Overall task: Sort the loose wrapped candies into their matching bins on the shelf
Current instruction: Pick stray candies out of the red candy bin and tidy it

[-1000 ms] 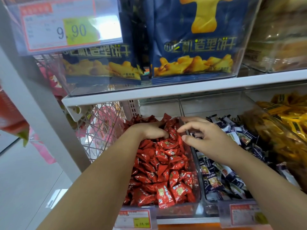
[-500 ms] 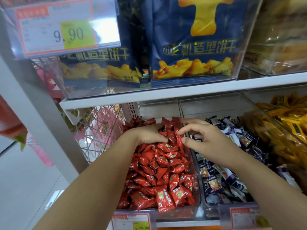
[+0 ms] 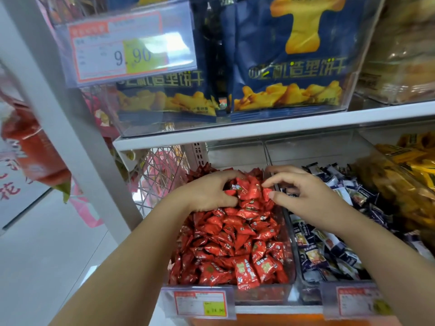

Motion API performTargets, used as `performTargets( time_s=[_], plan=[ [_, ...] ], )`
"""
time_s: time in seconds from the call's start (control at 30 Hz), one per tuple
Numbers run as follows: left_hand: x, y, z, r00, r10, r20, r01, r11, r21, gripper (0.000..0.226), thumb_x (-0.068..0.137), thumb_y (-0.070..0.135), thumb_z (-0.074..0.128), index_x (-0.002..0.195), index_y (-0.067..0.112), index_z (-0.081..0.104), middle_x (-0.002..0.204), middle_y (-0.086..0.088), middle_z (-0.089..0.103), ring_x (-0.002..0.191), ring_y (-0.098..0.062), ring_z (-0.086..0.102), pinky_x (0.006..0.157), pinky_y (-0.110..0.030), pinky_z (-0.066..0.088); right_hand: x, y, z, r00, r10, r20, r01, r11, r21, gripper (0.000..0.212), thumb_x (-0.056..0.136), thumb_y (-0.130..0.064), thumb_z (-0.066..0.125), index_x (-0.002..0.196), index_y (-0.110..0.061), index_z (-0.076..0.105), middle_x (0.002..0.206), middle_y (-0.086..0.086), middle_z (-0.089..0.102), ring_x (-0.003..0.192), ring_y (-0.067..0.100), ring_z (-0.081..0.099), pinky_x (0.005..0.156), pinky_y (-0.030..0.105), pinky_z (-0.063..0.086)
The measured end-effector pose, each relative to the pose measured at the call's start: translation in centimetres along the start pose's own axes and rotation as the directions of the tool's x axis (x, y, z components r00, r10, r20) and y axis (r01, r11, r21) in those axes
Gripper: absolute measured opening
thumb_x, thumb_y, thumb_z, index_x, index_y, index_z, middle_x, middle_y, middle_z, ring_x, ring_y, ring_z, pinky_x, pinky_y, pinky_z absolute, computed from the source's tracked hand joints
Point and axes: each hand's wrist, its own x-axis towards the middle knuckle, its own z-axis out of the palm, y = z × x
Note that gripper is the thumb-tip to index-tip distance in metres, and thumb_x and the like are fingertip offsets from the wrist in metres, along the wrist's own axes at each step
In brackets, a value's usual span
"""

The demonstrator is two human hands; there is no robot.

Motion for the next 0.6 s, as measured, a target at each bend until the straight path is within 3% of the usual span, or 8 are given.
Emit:
performTargets(
  time_s=[0.07, 0.23, 0.33, 0.47, 0.6],
  plan=[
    [-1.2, 0.3, -0.3, 0.999, 0.034, -0.004, -0.034, 0.999, 0.000, 0.043, 0.084, 0.016, 0.067, 0.122, 0.032, 0.053, 0.119, 0.010, 0.059, 0.106, -0.009, 0.057, 0.093, -0.018, 0.042, 0.0, 0.0, 0.0, 1.000, -0.003, 0.001, 0.003, 1.000, -0.015, 0.015, 0.087, -0.029, 0.061, 0.099, -0.035, 0.067, 0.123, -0.019, 0.046, 0.120, 0.001, 0.042, 0.106, 0.030, 0.035],
    [-3.8, 0.6, -0.5, 0.999, 0.032, 0.017, -0.032, 0.999, 0.015, 0.035, 0.088, 0.026, 0.065, 0.119, 0.040, 0.055, 0.109, 0.021, 0.056, 0.094, -0.001, 0.056, 0.081, -0.011, 0.042, 0.0, -0.2, 0.0, 1.000, -0.013, 0.001, 0.013, 0.999, -0.034, 0.015, 0.088, -0.027, 0.060, 0.098, -0.036, 0.067, 0.127, -0.016, 0.045, 0.122, 0.003, 0.041, 0.108, 0.035, 0.034],
    [-4.7, 0.6, -0.3, 0.999, 0.035, 0.029, -0.036, 0.999, 0.027, 0.032, 0.088, 0.026, 0.065, 0.117, 0.037, 0.058, 0.104, 0.015, 0.059, 0.079, 0.003, 0.055, 0.070, -0.008, 0.040, 0.0, -0.2, 0.1, 1.000, -0.009, 0.003, 0.009, 0.999, -0.043, 0.015, 0.088, -0.027, 0.060, 0.098, -0.036, 0.067, 0.129, -0.016, 0.045, 0.122, 0.003, 0.041, 0.109, 0.036, 0.034],
    [-5.5, 0.3, -0.4, 0.999, -0.011, 0.042, 0.008, 0.998, 0.057, 0.026, 0.088, 0.030, 0.065, 0.113, 0.037, 0.062, 0.117, 0.011, 0.063, 0.103, -0.009, 0.060, 0.094, -0.025, 0.044, -0.1, -0.3, 0.0, 1.000, -0.012, 0.003, 0.012, 0.999, -0.044, 0.015, 0.088, -0.027, 0.060, 0.097, -0.037, 0.066, 0.130, -0.016, 0.045, 0.123, 0.004, 0.041, 0.109, 0.035, 0.034],
    [-6.0, 0.0, -0.6, 0.997, -0.055, 0.045, 0.050, 0.993, 0.107, 0.032, 0.087, 0.034, 0.065, 0.119, 0.030, 0.063, 0.124, 0.015, 0.058, 0.111, 0.000, 0.053, 0.100, -0.019, 0.038, -0.1, -0.5, 0.0, 1.000, -0.023, 0.011, 0.023, 0.998, -0.050, 0.015, 0.088, -0.028, 0.059, 0.096, -0.039, 0.065, 0.130, -0.016, 0.045, 0.124, 0.004, 0.040, 0.109, 0.036, 0.033]
  ],
)
